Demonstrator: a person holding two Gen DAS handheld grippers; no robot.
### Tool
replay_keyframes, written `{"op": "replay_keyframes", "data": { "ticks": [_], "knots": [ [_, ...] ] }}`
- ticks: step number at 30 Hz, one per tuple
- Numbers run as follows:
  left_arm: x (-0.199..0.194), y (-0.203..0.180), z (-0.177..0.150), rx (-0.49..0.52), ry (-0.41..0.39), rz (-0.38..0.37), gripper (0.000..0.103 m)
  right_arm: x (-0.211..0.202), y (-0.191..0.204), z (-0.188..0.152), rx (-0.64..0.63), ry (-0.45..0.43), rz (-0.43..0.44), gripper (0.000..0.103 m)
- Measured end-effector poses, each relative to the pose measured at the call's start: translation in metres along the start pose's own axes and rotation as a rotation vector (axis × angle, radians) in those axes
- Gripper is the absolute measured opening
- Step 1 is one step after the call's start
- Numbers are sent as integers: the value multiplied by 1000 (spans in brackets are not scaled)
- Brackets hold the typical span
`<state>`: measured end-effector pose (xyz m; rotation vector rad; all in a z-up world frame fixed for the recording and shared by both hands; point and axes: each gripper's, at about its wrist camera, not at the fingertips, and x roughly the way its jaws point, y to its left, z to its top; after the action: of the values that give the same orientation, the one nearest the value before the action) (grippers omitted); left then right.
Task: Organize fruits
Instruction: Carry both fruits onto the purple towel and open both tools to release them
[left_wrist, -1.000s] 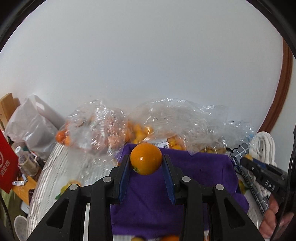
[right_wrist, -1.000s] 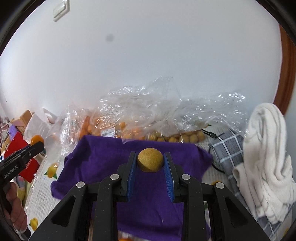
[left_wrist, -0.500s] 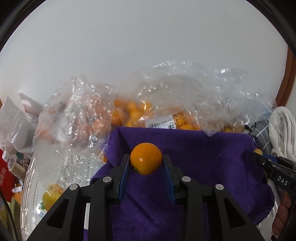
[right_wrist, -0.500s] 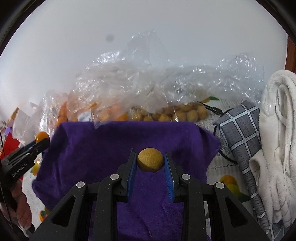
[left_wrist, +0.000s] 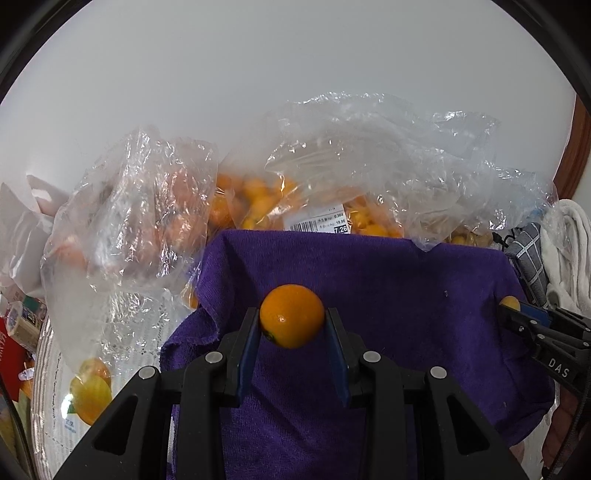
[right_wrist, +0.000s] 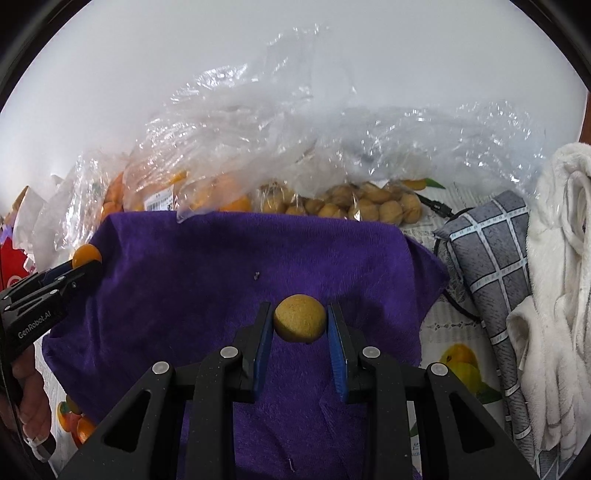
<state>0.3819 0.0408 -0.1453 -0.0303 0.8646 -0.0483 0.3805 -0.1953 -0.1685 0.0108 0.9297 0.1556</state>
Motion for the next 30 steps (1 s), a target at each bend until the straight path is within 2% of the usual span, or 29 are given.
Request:
{"op": "replay_keyframes", "data": {
  "ticks": [9, 20, 24, 26, 28, 29, 30],
  "knots": [
    [12, -6, -6, 26, 54, -6, 33, 22, 0, -8, -14, 74, -15, 29],
    [22, -19, -12, 59, 96, 3, 33, 22, 1, -9, -29, 75, -24, 31],
    [25, -23, -14, 72, 111, 11, 33, 18, 4, -6, -29, 67, -24, 53],
    [26, -25, -15, 75, 117, 10, 33, 15, 4, -5, -31, 62, -19, 54],
    [26, -26, -13, 79, 128, 8, 35, 12, 6, -4, -37, 56, -22, 61],
    [25, -27, -13, 82, 127, -1, 39, 10, 7, -3, -40, 48, -26, 64],
    [23, -28, -12, 83, 123, -8, 50, 8, 8, -3, -42, 37, -32, 68]
  ]
}}
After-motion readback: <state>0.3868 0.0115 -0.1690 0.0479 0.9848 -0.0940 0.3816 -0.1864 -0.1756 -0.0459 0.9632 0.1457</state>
